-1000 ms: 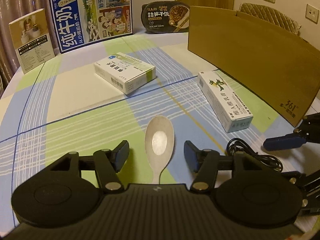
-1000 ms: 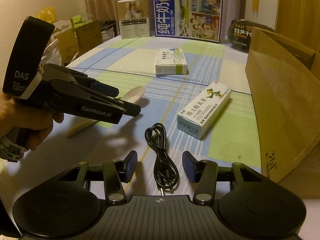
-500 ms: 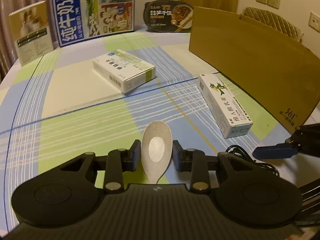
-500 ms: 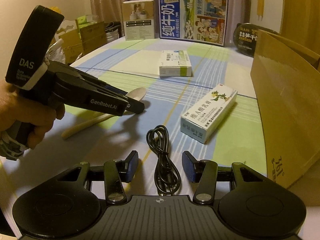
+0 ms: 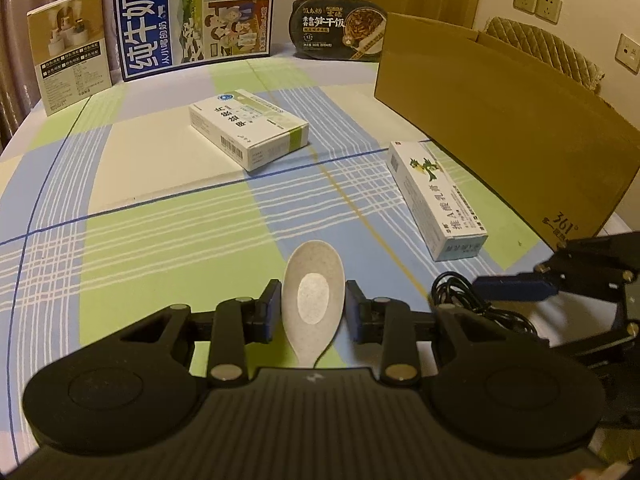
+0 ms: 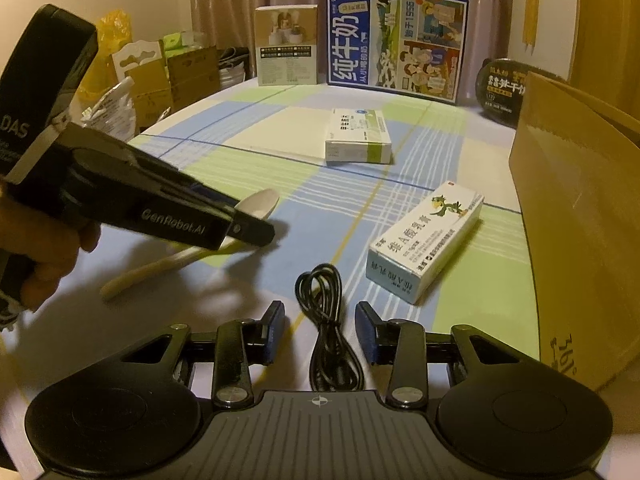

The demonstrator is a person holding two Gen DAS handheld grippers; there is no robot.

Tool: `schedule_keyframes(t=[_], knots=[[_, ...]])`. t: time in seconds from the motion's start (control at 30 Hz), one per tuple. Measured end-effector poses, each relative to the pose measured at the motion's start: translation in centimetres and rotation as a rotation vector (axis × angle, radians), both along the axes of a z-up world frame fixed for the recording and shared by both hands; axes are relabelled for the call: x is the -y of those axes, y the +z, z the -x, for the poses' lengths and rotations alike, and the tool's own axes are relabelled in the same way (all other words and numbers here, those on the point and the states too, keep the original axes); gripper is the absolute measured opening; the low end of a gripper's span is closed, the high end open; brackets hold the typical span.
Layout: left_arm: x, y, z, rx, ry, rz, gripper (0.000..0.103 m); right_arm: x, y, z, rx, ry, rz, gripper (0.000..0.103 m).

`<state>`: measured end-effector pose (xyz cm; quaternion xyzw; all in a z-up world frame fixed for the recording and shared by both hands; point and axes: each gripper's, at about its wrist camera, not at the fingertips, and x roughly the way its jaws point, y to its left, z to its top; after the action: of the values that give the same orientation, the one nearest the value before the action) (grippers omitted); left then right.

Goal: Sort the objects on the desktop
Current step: 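Lift the spoon with the left gripper while the right gripper lifts the black cable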

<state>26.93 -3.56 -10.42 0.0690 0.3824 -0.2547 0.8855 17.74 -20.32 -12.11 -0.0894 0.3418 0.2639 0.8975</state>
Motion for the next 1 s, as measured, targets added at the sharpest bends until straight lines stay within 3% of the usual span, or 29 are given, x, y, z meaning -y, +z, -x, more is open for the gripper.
schedule_keyframes(t=[0.1, 0.13, 0.17, 0.27, 0.67, 1.0], knots=[[0.0, 0.0, 0.0, -0.001, -0.002, -0.003, 0.028, -0.1, -0.1, -0.1, 0.013, 0.009, 0.004, 0.034], [0.0, 0.0, 0.0, -0.001, -0.002, -0.003, 0.028, -0.2, -0.1, -0.1, 0.017, 0.013, 0.005, 0.03], [0.0, 0.0, 0.0, -0.003, -0.003, -0.003, 0.028, -0.2, -0.1, 0.0, 0.02, 0.018, 0.008, 0.02], [0.1, 0.0, -0.1, -0.008, -0.005, -0.001, 0.028, -0.2, -0.1, 0.1, 0.02, 0.017, 0.008, 0.011], [0.3, 1.2, 0.6, -0.018, 0.0, 0.044, 0.028, 0.5, 1.8, 0.9, 0.043, -0.027, 0.0, 0.011], [0.6, 2.6, 3.1, -0.036, 0.036, 0.032, 0.028, 1.9, 4.2, 2.1, 0.057, -0.075, -0.001, 0.011]])
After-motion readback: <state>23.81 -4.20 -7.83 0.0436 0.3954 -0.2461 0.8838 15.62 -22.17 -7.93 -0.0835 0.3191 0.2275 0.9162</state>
